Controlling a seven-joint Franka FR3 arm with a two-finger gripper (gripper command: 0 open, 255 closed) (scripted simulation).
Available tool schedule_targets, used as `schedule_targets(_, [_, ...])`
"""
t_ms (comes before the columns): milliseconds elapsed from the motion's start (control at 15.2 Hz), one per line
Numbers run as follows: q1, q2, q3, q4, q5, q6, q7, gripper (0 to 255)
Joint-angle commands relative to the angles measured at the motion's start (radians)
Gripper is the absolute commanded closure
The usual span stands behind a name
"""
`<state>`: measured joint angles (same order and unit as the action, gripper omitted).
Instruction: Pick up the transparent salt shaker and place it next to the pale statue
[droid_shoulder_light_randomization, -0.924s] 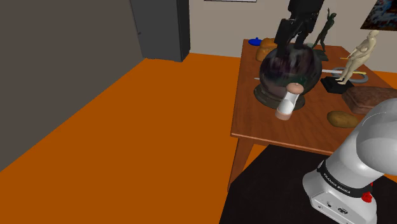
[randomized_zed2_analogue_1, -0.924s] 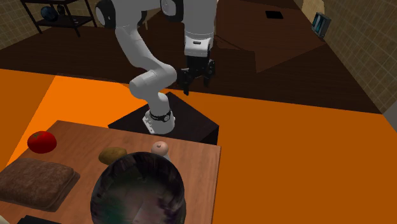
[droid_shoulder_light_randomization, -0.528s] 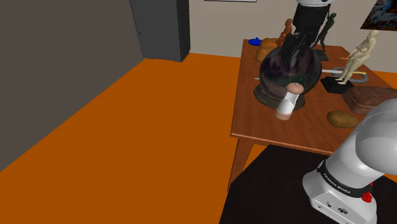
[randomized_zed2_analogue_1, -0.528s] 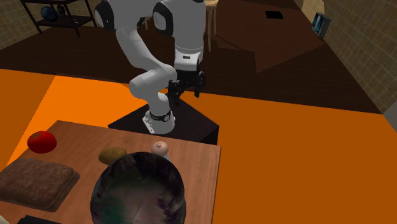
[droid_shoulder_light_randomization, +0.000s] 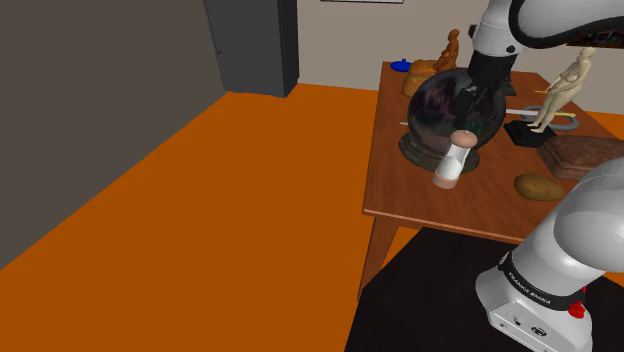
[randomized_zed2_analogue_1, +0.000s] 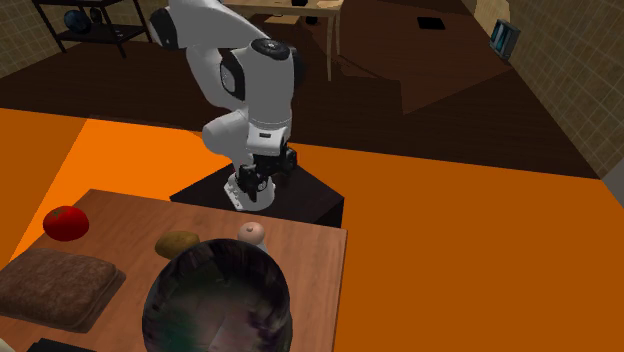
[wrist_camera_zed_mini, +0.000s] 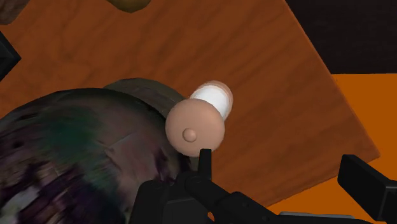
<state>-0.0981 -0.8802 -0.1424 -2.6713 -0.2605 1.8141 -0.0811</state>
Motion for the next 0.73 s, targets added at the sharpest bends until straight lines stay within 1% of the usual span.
schedule_targets(0, [-0.023, -0.005, -0.035, -0.036, -0.045, 0.043, -0.036, 0])
schedule_targets(330, [-0.089, 0.035, -0.132, -0.112, -0.161, 0.187, -0.112, 0])
schedule_targets(660, [-0.102, 0.070, -0.158, -0.158, -0.190, 0.270, -0.106, 0])
